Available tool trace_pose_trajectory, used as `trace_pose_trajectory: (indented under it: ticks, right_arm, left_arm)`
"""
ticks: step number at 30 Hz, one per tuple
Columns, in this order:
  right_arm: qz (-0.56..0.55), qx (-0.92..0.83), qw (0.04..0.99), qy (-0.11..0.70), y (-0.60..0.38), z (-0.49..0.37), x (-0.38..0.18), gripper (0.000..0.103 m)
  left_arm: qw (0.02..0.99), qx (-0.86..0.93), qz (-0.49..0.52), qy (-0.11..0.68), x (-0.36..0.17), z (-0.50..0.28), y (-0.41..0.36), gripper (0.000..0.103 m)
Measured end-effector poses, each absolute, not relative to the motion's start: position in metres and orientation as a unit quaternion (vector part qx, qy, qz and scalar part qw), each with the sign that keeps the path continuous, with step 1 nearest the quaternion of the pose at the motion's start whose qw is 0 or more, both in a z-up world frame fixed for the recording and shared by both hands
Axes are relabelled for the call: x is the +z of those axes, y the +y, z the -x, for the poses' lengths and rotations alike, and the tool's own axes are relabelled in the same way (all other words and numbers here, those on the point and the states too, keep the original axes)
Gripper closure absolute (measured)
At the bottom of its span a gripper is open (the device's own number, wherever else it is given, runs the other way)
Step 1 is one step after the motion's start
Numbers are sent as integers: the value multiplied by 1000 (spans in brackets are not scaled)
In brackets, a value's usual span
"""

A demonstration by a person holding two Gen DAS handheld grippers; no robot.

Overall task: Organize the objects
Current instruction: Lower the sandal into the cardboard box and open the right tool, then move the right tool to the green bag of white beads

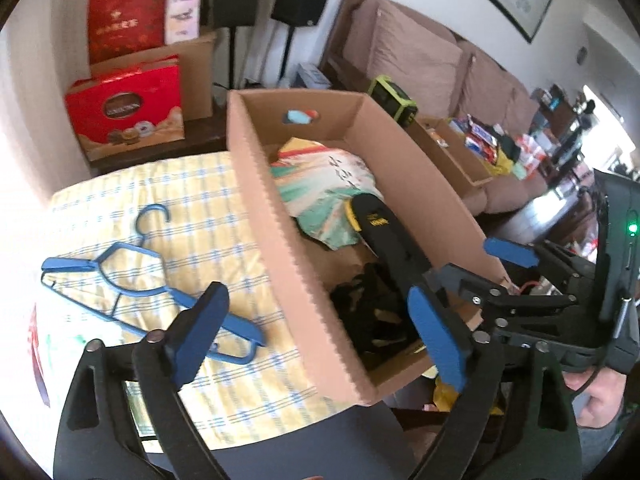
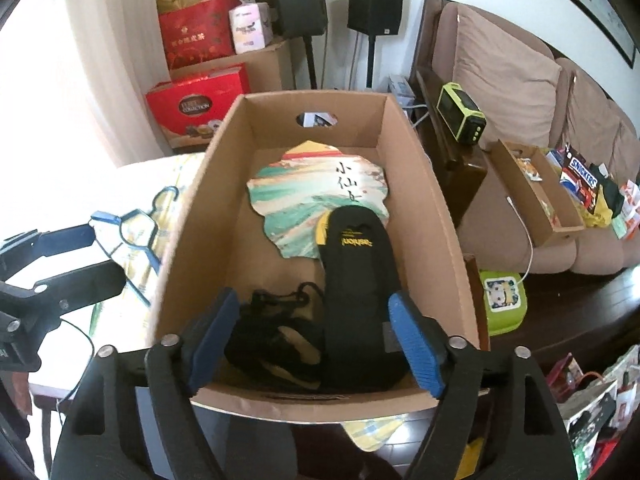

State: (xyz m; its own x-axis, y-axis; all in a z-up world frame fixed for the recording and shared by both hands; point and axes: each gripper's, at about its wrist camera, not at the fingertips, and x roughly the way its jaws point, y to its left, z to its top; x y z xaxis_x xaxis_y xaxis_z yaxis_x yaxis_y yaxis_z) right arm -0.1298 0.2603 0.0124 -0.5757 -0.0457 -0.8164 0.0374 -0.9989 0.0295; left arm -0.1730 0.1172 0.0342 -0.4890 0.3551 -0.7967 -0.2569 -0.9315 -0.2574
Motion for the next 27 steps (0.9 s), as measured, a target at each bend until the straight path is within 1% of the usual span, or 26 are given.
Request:
trace_pose_trajectory:
  ticks: [2,3,4,6,7,8,19,27]
  right_arm:
    - [-460,-888,25,-7,258,130,13,19]
    - [-459,-888,28,-10,257,130,14,17]
    - [-458,-888,32,-14,255,130,15,15]
    - [-454,-890,39,-25,251,130,19,8]
    - [-452,-891,42,-26,249,131,20,2]
    - [-449,-892,44,-27,246,131,21,0]
    - [-437,-898,52,13,202,131,26,0]
    - [-430,-899,79,15,180,133,27,0]
  left_arm:
    - [167,865,470,-52,35,172,108,9]
    - [163,867,469,-50,35,171,104,8]
    - [159,868,467,-48,35,171,100,6]
    - [149,874,461,-43,36,169,92,1]
    - [144,877,457,-41,37,167,88,0]
    - [143,878,455,-38,36,166,86,0]
    - [117,886,448,-22,31,156,54,0]
    - [95,888,447,-45,27,153,18,0]
